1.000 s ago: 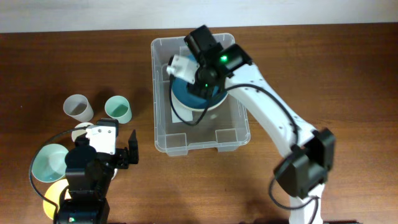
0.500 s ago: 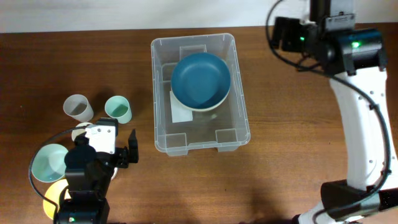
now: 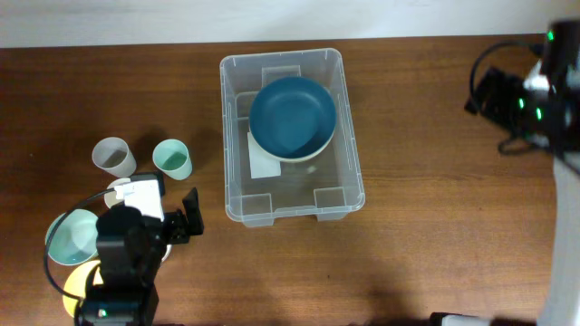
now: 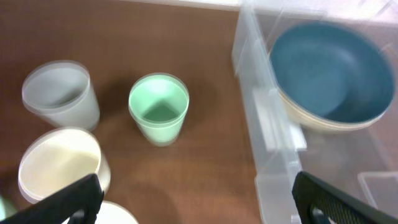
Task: Pack container
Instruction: 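Withdraw right gripper to the side and move left arm toward cups, then grasp the mint green cup with the left gripper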
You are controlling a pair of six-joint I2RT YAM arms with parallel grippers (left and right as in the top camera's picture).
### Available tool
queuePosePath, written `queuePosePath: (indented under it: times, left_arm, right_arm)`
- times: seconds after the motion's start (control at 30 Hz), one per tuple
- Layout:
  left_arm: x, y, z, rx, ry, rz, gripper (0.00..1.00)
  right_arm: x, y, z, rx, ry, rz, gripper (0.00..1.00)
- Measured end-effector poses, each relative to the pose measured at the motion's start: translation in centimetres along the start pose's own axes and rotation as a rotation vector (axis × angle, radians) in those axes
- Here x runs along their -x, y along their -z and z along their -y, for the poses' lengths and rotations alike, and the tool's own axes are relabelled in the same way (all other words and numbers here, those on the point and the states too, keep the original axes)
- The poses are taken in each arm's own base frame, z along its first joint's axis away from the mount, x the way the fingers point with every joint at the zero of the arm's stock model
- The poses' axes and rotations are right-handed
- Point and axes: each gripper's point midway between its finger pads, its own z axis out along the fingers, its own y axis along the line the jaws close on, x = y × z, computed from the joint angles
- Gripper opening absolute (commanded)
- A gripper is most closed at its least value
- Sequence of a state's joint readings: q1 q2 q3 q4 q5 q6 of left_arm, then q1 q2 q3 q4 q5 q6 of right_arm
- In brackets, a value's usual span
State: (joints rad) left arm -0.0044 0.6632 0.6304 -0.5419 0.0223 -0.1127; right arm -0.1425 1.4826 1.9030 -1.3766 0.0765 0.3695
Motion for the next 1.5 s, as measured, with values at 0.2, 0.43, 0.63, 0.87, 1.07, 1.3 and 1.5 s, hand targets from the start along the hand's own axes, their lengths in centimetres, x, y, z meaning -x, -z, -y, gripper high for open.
queuePosePath:
  times: [0.2, 0.43, 0.63, 0.87, 1.07, 1.3, 1.5]
  left_arm:
    - [2.0, 0.5, -0.9, 0.088, 0.040, -0.148, 0.99]
    - [10.7, -0.3, -1.9, 0.169, 0.081, -0.246, 0.99]
    - [8.6, -6.2, -2.7, 0.180, 0.106, -0.470, 0.99]
    - [4.9, -11.8, -2.2, 0.154, 0.049, -0.608, 0.99]
    - [3.5, -14.1, -1.2, 0.119, -0.025, -0.647, 0.99]
    - [0.2, -16.4, -1.4, 0.108, -0.031, -0.753, 0.99]
    - [-1.5, -18.0, -1.4, 0.102, -0.027, -0.795, 0.98]
  right_arm:
    - [-5.9, -0.2, 1.6, 0.003, 0.024, -0.045, 0.99]
    - [-13.9, -7.6, 3.7, -0.059, 0.047, -0.265, 0.99]
    - [-14.7, -8.5, 3.6, -0.046, 0.049, -0.281, 0.99]
    - [-14.7, -8.5, 3.3, -0.028, 0.063, -0.284, 0.99]
    - [-14.7, -8.5, 3.2, -0.024, 0.065, -0.284, 0.99]
    - [-14.7, -8.5, 3.2, -0.023, 0.068, -0.285, 0.99]
    - [-14.7, -8.5, 3.2, -0.023, 0.069, -0.283, 0.99]
